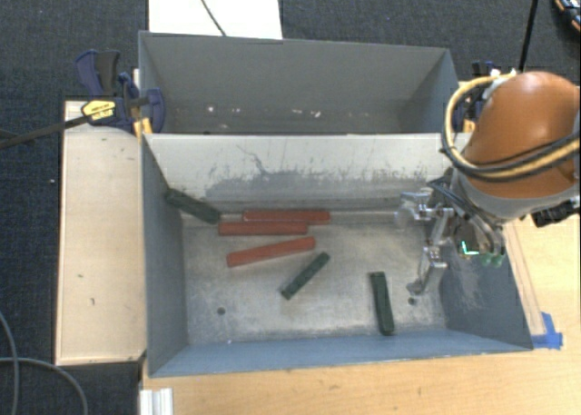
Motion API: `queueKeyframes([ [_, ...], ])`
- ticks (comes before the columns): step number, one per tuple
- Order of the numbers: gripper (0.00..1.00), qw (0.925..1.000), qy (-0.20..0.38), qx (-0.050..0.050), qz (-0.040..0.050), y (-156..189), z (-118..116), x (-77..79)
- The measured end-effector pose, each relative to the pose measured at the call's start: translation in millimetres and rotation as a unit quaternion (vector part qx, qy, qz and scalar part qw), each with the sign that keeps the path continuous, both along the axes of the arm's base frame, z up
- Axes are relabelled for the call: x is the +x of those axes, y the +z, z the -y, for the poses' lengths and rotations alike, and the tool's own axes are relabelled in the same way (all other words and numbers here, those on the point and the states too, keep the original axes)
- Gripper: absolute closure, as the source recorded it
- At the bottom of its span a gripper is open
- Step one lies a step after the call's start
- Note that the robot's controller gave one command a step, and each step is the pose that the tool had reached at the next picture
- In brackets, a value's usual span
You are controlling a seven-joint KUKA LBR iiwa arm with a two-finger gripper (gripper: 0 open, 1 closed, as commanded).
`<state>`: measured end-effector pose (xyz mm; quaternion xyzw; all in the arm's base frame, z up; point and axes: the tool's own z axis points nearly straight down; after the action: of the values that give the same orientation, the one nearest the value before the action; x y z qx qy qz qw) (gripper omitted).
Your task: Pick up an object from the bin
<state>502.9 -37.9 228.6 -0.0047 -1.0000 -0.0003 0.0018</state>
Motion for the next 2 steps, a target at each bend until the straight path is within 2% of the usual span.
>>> queueKeyframes([
  [1, 0.0, 1.0, 0.001, 0.0, 0.0031, 2.6, -0.1, 1.4],
  [2, 0.0, 0.984, 0.178, 0.0, 0.0048, -44.0, -12.1, -0.3],
])
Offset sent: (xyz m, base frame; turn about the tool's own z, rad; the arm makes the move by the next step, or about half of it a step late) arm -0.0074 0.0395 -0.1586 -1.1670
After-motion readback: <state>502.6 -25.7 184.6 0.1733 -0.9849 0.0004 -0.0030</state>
